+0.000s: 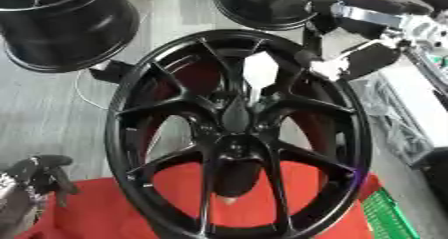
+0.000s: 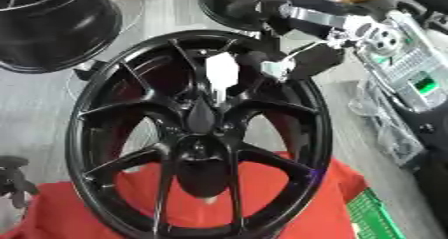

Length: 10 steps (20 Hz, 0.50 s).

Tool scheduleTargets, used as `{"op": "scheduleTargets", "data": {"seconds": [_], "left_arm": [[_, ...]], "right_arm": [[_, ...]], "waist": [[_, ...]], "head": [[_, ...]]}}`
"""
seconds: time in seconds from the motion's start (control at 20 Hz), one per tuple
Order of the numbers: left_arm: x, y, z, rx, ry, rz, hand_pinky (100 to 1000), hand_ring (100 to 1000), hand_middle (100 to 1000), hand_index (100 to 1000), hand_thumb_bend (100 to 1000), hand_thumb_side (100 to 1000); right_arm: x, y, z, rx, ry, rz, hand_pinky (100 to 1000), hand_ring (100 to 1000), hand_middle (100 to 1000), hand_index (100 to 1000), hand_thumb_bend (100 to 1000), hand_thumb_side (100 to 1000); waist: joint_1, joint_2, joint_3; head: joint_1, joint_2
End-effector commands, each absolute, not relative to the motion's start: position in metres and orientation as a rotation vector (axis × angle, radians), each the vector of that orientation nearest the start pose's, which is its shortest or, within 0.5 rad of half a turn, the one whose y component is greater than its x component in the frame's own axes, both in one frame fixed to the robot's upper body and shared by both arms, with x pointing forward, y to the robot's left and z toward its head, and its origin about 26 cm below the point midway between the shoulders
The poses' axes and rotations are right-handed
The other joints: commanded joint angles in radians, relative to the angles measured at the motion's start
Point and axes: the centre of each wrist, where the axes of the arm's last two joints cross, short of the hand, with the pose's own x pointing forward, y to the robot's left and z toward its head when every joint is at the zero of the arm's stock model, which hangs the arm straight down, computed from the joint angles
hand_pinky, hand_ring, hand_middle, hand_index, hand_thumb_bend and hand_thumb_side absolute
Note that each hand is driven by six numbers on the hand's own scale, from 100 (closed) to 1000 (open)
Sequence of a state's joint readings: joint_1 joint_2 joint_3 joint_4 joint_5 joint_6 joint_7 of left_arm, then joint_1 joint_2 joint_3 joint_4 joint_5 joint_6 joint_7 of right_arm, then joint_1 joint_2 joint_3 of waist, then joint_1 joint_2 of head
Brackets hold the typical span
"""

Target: Pull the pin out of the wheel hub.

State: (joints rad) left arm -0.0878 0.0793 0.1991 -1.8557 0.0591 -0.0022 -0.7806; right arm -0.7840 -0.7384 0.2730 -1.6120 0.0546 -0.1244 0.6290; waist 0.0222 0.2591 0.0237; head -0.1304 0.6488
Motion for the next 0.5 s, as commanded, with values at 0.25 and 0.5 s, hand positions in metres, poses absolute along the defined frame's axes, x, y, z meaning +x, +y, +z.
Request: {"op": "scheduleTargets", "data": {"seconds": [0.25, 0.5], "left_arm": [[0.2845, 0.2983, 0.1005, -0.356, -1.865, -0.692, 610, 377, 463, 767, 100, 916], [0.2847, 0.2982, 0.1005, -0.357, -1.863, -0.694, 610, 377, 463, 767, 100, 916]], "right_arm": [[0.3830, -0.2693, 0.2979, -0.277, -1.762, 1.691, 397, 476, 1000, 970, 100, 561], [0.3842, -0.2673, 0.2962, -0.276, -1.716, 1.729, 392, 468, 1000, 965, 100, 669]], "waist": [[-0.004, -0.027, 0.009], [-0.006, -0.028, 0.010]], "head": [[-0.009, 0.003], [-0.009, 0.005]]}}
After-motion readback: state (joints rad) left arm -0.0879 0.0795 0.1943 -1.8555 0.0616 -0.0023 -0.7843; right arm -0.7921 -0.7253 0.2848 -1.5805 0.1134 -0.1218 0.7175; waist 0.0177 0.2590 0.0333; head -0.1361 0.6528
